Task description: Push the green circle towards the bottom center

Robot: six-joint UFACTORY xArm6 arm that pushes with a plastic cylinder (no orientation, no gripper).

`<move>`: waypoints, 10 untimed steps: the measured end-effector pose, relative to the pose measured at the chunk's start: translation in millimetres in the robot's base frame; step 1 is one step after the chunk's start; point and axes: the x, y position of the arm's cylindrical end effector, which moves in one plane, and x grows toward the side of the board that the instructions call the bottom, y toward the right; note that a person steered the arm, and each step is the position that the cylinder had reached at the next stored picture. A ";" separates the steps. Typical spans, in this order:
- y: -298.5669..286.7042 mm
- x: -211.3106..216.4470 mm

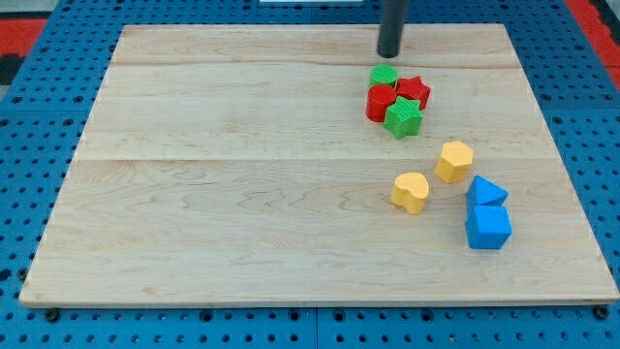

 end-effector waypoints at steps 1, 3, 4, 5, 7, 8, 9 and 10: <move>8.5 14.4; -3.8 49.6; -35.5 49.6; -58.4 54.4; -102.3 60.9; -126.3 65.3; -127.3 89.5; -123.2 116.4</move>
